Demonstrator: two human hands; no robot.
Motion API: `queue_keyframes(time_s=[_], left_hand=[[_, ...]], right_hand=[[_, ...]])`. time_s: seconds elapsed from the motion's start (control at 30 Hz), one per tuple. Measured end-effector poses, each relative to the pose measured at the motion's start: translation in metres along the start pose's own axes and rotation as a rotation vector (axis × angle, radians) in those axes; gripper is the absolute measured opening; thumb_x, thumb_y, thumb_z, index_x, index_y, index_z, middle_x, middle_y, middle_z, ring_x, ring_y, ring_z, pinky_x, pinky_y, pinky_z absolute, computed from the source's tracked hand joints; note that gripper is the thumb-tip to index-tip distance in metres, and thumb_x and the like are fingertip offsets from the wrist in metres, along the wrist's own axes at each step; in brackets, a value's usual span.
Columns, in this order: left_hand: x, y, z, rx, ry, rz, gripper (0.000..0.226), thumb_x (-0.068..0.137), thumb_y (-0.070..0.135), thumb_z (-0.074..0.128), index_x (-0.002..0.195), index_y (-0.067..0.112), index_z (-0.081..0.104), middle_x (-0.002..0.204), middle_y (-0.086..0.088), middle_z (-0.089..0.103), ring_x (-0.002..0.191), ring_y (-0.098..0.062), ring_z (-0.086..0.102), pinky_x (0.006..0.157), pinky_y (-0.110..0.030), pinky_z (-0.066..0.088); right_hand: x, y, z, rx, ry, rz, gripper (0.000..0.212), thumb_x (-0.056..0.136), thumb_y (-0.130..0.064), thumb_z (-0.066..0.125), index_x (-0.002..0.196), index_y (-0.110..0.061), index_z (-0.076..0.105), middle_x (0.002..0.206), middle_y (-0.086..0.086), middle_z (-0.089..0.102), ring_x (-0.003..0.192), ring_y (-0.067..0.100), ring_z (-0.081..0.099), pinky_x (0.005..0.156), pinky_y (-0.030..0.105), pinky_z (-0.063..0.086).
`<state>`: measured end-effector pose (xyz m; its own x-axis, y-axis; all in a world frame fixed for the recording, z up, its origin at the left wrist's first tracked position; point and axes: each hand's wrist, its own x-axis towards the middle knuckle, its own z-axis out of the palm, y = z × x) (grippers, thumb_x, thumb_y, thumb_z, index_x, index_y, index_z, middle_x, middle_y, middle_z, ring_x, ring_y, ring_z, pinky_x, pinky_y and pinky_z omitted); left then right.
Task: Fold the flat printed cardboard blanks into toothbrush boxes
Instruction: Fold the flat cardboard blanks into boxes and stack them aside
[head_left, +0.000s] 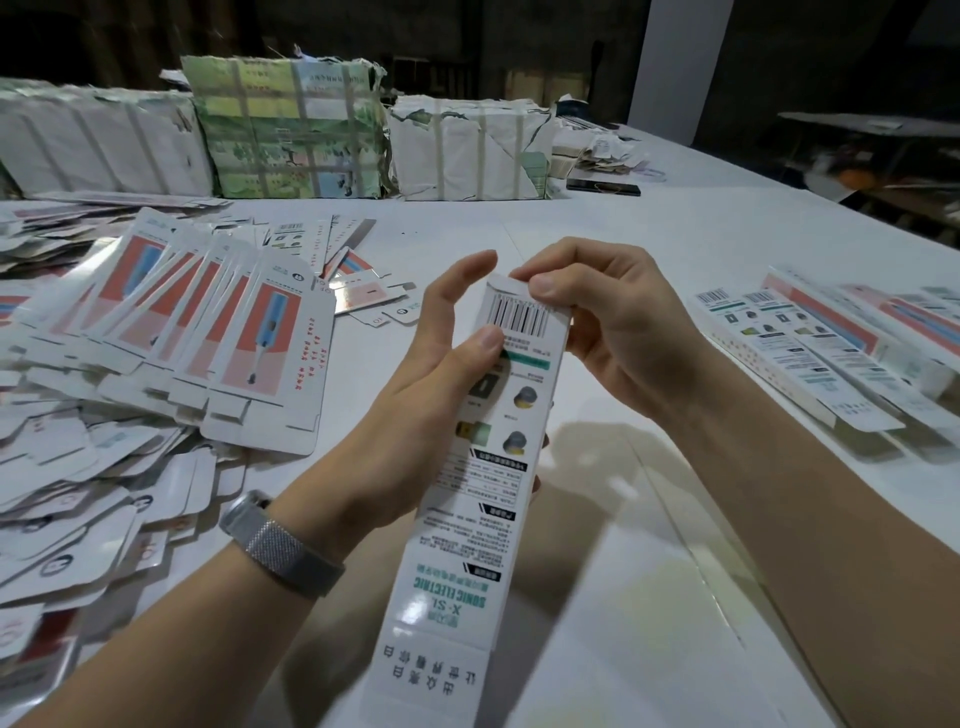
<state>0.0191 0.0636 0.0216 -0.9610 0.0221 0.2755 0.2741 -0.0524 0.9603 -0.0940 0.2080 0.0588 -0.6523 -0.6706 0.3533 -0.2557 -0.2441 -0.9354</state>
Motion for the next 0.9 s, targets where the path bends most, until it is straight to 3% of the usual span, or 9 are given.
queue_keyframes(time_s=[0.13, 0.27, 0.37, 0.5, 0.6, 0.7, 0.9], left_hand=[[-0.001, 0.000, 0.000, 0.012, -0.006, 0.010, 0.037, 0.098, 0.039, 0.043, 0.127, 0.062, 0.040, 0.094, -0.024, 0.064, 0.078, -0.034, 0.069, 0.061, -0.043, 0.061], [-0.002, 0.000, -0.001, 0.043, -0.009, 0.001, 0.037, 0.102, 0.037, 0.043, 0.128, 0.063, 0.039, 0.091, -0.015, 0.069, 0.078, -0.032, 0.070, 0.061, -0.041, 0.061], [-0.001, 0.000, -0.001, 0.094, 0.016, 0.002, 0.036, 0.104, 0.034, 0.040, 0.127, 0.062, 0.038, 0.087, -0.009, 0.071, 0.076, -0.031, 0.070, 0.061, -0.043, 0.062], [0.000, 0.001, 0.000, 0.088, 0.049, -0.001, 0.028, 0.105, 0.031, 0.039, 0.124, 0.052, 0.040, 0.083, -0.009, 0.070, 0.073, -0.032, 0.069, 0.060, -0.049, 0.060], [0.001, 0.003, -0.001, 0.028, 0.101, 0.009, 0.024, 0.106, 0.029, 0.037, 0.124, 0.046, 0.041, 0.081, -0.002, 0.071, 0.073, -0.025, 0.070, 0.057, -0.042, 0.060], [0.002, 0.003, -0.002, 0.004, 0.163, 0.025, 0.023, 0.107, 0.027, 0.036, 0.123, 0.042, 0.041, 0.081, 0.002, 0.072, 0.071, -0.021, 0.070, 0.057, -0.042, 0.060], [0.002, 0.003, -0.005, 0.052, 0.196, 0.044, 0.018, 0.107, 0.029, 0.036, 0.120, 0.041, 0.041, 0.080, -0.001, 0.070, 0.071, -0.026, 0.068, 0.058, -0.046, 0.060]], right_hand=[[0.000, -0.002, -0.002, -0.061, 0.010, 0.000, 0.016, 0.083, -0.010, 0.058, 0.072, -0.012, 0.069, 0.072, 0.006, 0.071, 0.075, 0.021, 0.068, 0.059, 0.029, 0.054], [0.000, -0.003, -0.003, -0.118, 0.052, -0.002, 0.017, 0.080, -0.009, 0.060, 0.066, -0.013, 0.068, 0.071, 0.009, 0.071, 0.075, 0.027, 0.069, 0.059, 0.033, 0.056], [0.000, -0.003, -0.005, -0.172, 0.024, 0.001, 0.021, 0.088, -0.003, 0.062, 0.069, -0.009, 0.069, 0.074, 0.011, 0.072, 0.076, 0.025, 0.070, 0.062, 0.029, 0.056], [0.000, -0.004, -0.008, -0.183, -0.014, 0.014, 0.030, 0.092, -0.011, 0.061, 0.067, -0.021, 0.075, 0.078, 0.008, 0.073, 0.082, 0.025, 0.070, 0.066, 0.034, 0.059], [-0.001, -0.003, -0.007, -0.178, -0.045, 0.035, 0.023, 0.091, -0.026, 0.056, 0.087, -0.022, 0.078, 0.083, 0.000, 0.073, 0.094, 0.024, 0.069, 0.074, 0.041, 0.059], [-0.001, 0.003, -0.001, -0.135, -0.049, 0.049, 0.023, 0.091, -0.024, 0.058, 0.108, -0.020, 0.073, 0.093, -0.001, 0.074, 0.096, 0.021, 0.069, 0.072, 0.037, 0.058], [-0.001, 0.009, 0.005, -0.070, -0.053, 0.050, 0.024, 0.091, -0.019, 0.060, 0.111, -0.014, 0.071, 0.098, 0.009, 0.072, 0.094, 0.025, 0.066, 0.083, 0.048, 0.056]])
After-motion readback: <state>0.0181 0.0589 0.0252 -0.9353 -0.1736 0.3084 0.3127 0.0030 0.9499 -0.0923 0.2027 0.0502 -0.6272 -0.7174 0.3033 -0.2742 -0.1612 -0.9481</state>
